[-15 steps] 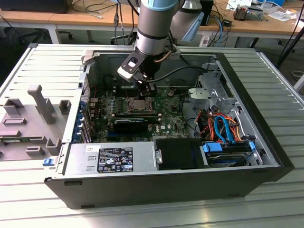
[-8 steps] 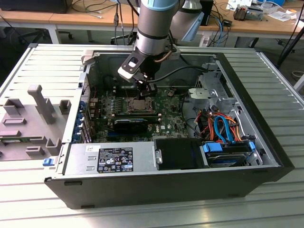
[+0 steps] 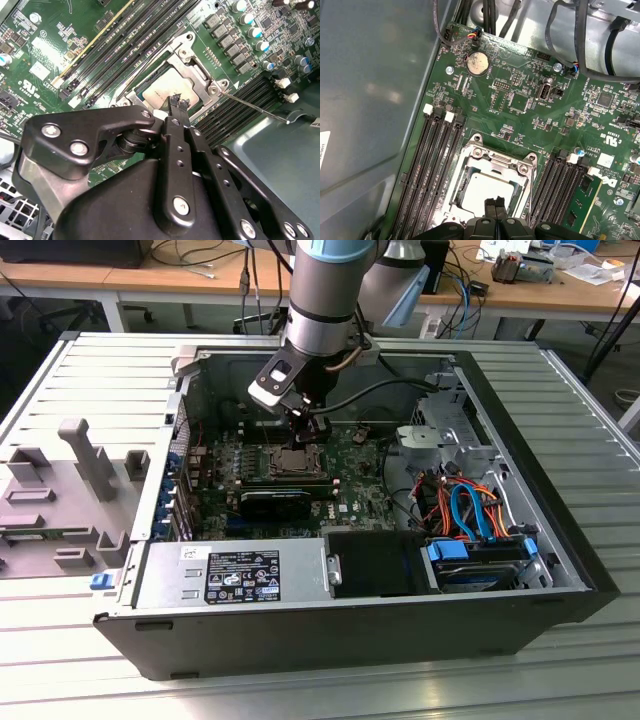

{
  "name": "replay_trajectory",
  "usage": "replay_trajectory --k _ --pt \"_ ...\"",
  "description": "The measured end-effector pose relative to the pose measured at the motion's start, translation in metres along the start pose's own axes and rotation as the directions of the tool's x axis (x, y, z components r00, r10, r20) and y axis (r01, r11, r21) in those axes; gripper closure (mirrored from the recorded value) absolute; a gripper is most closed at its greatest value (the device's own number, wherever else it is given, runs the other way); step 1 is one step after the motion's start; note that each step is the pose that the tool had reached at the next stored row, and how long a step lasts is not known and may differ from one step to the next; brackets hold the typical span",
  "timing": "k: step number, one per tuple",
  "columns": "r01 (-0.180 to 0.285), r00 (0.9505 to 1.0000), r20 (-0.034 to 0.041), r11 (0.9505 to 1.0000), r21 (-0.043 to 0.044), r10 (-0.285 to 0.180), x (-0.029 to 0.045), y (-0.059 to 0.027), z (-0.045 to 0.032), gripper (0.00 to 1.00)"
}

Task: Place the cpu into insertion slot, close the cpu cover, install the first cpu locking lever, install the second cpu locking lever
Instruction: 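Install the first cpu locking lever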

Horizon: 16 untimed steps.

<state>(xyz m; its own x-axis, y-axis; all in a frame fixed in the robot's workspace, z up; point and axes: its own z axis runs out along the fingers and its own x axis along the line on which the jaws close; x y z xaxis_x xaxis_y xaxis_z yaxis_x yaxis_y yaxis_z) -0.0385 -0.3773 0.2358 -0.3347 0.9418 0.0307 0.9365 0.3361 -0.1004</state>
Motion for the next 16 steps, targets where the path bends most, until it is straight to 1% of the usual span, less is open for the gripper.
replay_trajectory --k 7,16 --pt "0.008 1.0 0.0009 1.0 0.0003 -0.008 0.0 0.0 0.0 0.89" --pt "0.055 0.9985 0.0056 0.9985 0.0019 -0.055 0.0 0.0 0.0 0.89"
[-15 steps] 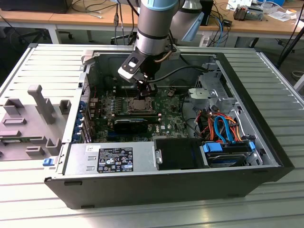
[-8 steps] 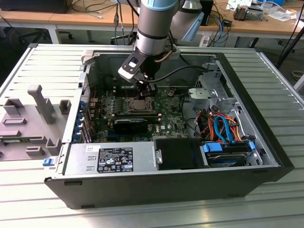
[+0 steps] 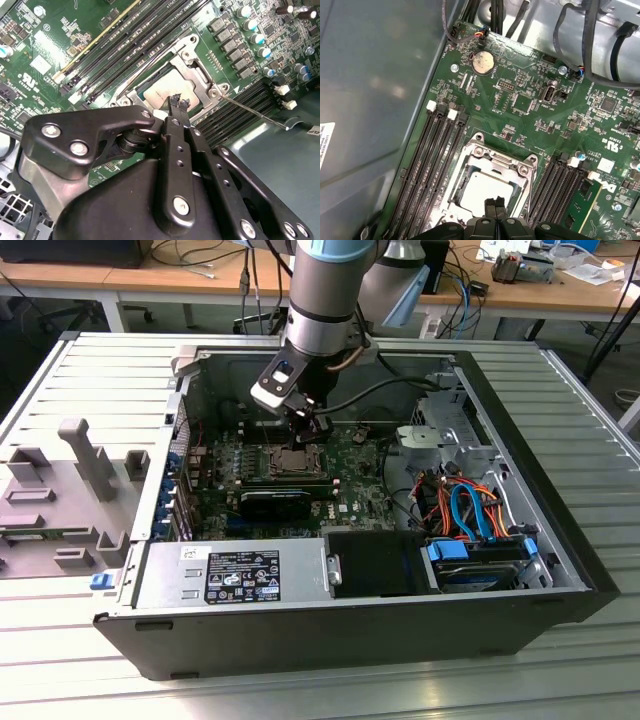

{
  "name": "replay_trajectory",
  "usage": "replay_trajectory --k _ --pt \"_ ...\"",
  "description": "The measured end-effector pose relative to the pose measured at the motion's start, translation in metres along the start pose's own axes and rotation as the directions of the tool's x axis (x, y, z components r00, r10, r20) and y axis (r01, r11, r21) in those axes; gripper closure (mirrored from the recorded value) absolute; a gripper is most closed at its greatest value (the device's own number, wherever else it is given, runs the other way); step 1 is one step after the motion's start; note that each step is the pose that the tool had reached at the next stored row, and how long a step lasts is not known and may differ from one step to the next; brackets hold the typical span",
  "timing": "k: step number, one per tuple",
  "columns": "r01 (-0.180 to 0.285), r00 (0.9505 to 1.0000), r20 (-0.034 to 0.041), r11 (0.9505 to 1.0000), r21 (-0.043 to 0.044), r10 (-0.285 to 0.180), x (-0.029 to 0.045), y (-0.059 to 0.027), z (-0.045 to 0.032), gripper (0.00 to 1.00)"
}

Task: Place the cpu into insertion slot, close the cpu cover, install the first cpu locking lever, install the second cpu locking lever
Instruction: 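Install the first cpu locking lever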

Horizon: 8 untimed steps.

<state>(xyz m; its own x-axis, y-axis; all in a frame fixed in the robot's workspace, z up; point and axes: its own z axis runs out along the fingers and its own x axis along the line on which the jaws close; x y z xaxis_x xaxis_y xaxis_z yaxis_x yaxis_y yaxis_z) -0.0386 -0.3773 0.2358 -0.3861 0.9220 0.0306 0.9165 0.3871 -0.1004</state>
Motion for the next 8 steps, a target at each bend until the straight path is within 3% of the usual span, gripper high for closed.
replay_trajectory --k 8 --pt "0.026 0.9997 0.0026 0.9997 0.0008 -0.026 0.0 0.0 0.0 0.89"
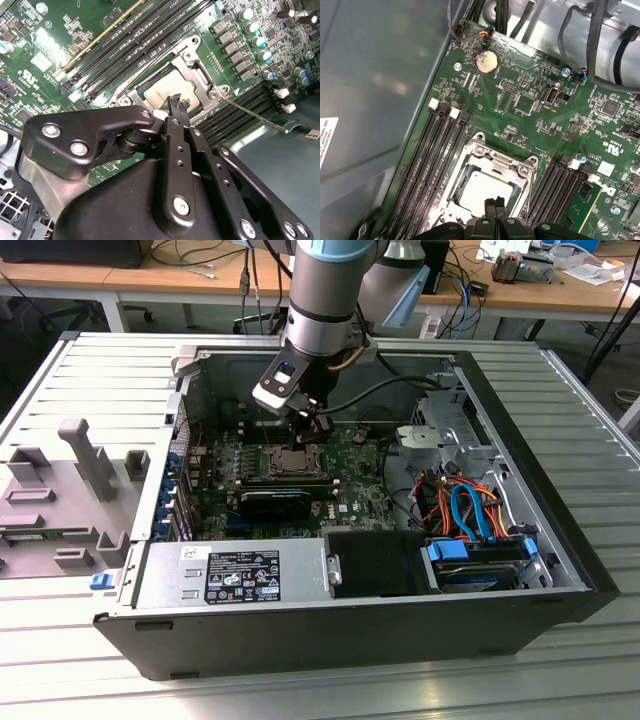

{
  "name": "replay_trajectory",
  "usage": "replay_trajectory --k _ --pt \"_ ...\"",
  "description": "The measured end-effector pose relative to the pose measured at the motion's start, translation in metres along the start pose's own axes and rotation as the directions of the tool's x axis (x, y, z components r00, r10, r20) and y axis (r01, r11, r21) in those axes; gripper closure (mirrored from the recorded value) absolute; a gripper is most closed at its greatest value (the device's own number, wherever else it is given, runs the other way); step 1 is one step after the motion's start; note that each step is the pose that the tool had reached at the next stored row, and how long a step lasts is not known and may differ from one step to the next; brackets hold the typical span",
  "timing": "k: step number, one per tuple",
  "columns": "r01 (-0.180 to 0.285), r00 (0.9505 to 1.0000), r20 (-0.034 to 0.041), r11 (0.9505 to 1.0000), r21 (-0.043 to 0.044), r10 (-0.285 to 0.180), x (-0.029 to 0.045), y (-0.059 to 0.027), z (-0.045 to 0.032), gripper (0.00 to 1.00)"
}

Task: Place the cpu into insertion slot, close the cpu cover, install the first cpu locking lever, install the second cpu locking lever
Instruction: 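Install the first cpu locking lever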

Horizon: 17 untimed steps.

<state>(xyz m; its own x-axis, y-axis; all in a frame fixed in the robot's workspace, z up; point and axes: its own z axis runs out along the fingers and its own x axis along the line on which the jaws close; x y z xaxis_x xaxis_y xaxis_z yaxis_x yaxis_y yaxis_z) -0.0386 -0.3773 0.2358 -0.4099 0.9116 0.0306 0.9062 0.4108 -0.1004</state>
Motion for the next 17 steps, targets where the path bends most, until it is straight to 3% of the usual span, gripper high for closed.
replay_trajectory --k 17 --pt "0.038 0.9993 0.0037 0.9993 0.0012 -0.038 0.0 0.0 0.0 0.89"
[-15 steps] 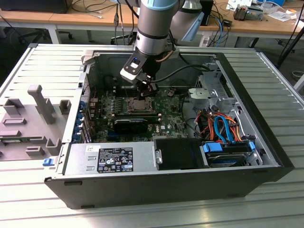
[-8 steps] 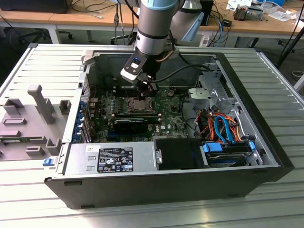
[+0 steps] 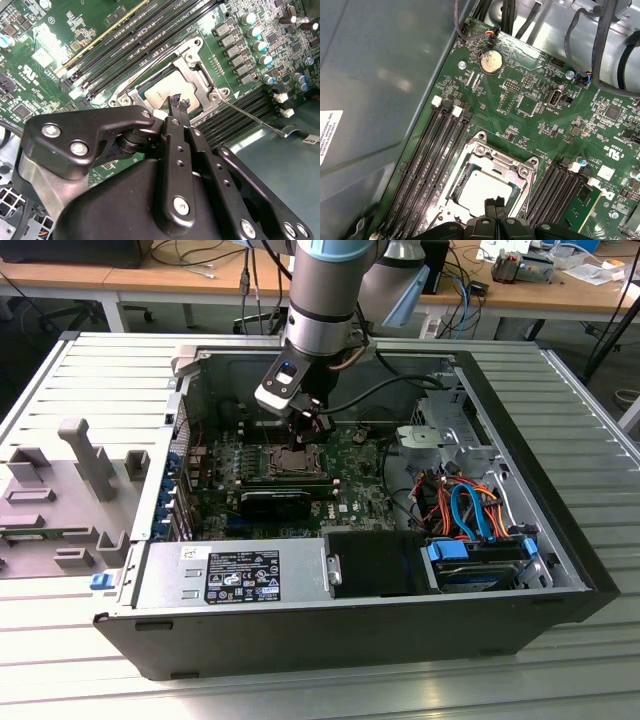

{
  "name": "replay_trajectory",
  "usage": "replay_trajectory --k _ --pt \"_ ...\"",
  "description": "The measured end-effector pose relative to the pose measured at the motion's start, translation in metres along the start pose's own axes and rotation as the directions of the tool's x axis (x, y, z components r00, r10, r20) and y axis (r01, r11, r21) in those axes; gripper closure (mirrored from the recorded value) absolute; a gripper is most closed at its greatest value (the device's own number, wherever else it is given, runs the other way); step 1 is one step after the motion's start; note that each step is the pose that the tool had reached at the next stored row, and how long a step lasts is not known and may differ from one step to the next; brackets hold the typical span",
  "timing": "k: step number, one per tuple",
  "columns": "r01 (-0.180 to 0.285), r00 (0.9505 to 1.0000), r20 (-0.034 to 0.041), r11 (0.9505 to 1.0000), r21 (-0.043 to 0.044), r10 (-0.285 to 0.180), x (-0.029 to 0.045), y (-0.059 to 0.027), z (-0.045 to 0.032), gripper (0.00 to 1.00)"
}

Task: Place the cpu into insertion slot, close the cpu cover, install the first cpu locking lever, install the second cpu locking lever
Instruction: 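Install the first cpu locking lever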

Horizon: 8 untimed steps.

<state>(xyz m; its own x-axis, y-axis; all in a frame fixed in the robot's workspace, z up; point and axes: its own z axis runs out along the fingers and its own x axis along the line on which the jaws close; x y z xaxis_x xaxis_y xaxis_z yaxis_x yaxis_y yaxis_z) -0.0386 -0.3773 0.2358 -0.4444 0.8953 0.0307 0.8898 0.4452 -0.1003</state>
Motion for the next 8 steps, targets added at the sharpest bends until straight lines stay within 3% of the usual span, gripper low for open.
replay_trajectory --k 8 --pt "0.013 0.9999 0.0013 0.9999 0.0004 -0.013 0.0 0.0 0.0 0.89"
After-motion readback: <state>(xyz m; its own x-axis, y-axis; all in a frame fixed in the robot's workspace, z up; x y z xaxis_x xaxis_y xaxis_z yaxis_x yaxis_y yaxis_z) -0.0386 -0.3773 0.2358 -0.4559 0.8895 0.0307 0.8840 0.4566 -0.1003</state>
